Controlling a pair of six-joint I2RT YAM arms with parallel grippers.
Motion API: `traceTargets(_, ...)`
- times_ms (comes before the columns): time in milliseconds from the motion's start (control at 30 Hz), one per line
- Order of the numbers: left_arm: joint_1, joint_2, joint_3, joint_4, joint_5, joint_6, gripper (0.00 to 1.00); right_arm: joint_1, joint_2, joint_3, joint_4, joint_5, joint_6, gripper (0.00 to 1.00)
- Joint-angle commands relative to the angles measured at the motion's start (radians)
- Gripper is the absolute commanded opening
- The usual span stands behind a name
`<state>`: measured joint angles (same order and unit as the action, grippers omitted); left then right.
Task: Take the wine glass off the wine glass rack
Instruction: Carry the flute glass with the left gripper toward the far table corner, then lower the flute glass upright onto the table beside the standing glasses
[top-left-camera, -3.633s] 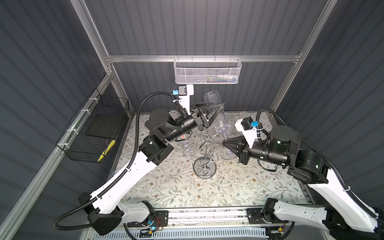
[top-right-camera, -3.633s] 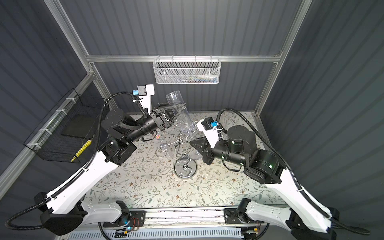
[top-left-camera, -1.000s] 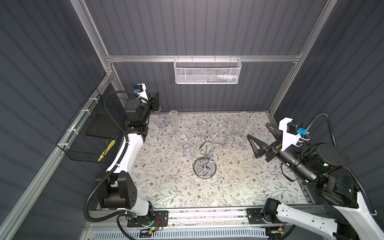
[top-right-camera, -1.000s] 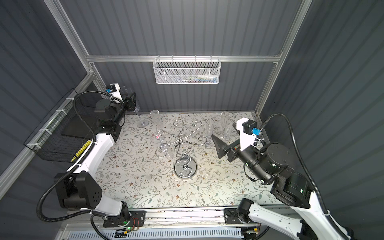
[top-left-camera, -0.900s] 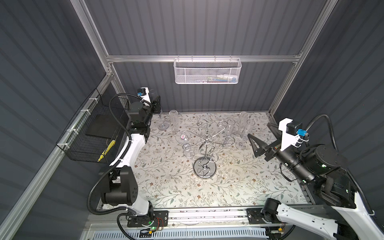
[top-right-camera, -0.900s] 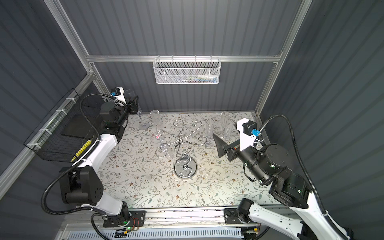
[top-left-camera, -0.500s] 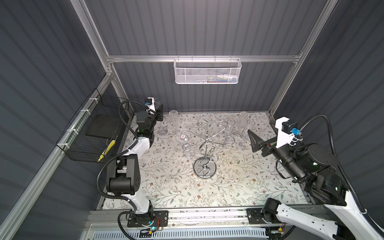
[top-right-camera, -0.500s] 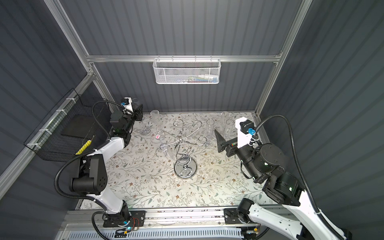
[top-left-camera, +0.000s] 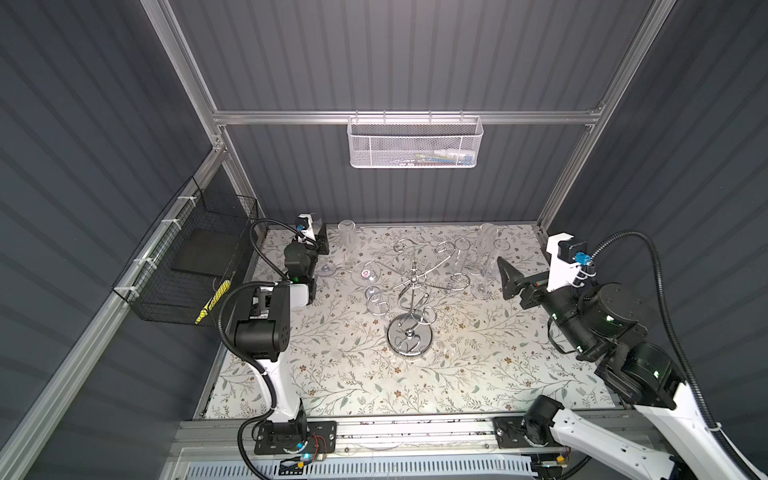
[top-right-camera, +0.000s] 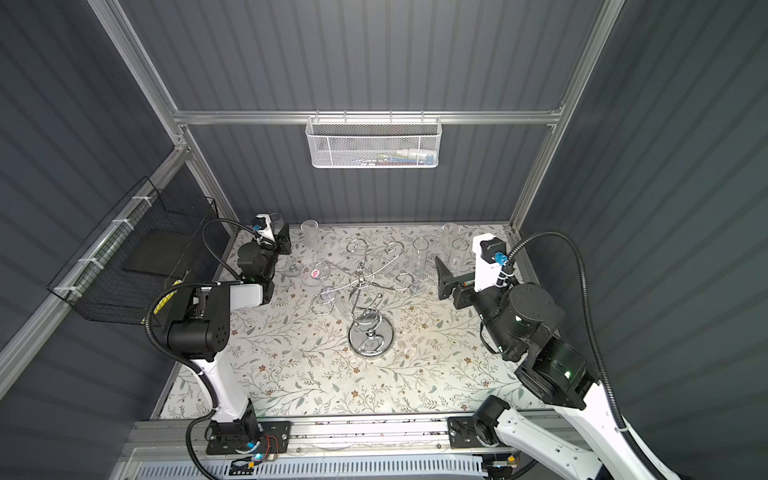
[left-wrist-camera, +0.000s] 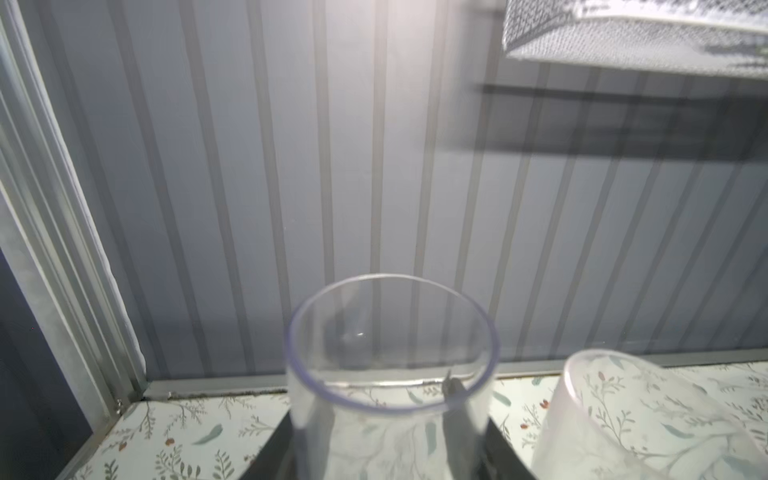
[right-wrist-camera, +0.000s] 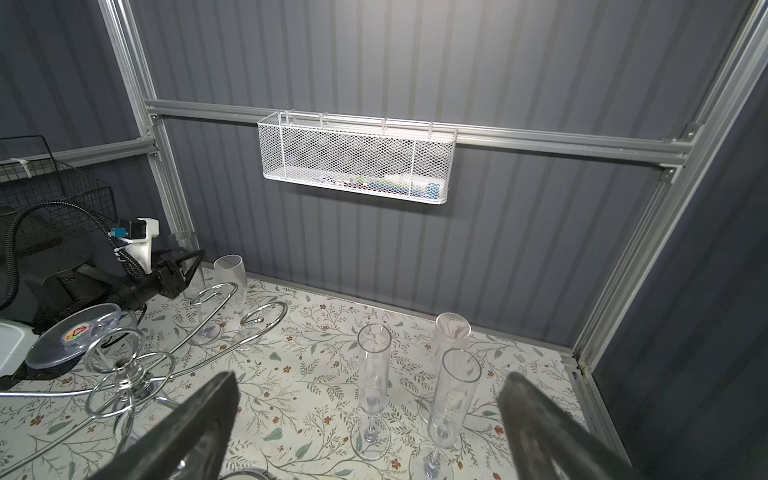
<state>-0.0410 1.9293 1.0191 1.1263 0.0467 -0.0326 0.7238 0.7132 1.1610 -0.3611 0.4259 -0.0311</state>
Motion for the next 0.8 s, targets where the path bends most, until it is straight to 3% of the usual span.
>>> traceTargets(0, 0.0, 0.025, -0.004, 0.121, -0.015, 0.023, 0.41, -0.015, -0.008, -0.014, 0.002, -0.027, 0.029, 0.99)
traceTargets(700, 0.0, 0.117, 0.018, 0.176, 0.018, 0.044, 0.41, -0.036, 0.0, -0.027, -0.007, -0.066, 0.066, 0.99)
traceTargets(767, 0.0, 0.117, 0.014, 0.173, 0.021, 0.046, 0.46, -0.038, 0.003, -0.024, -0.006, -0.07, 0.068, 0.99)
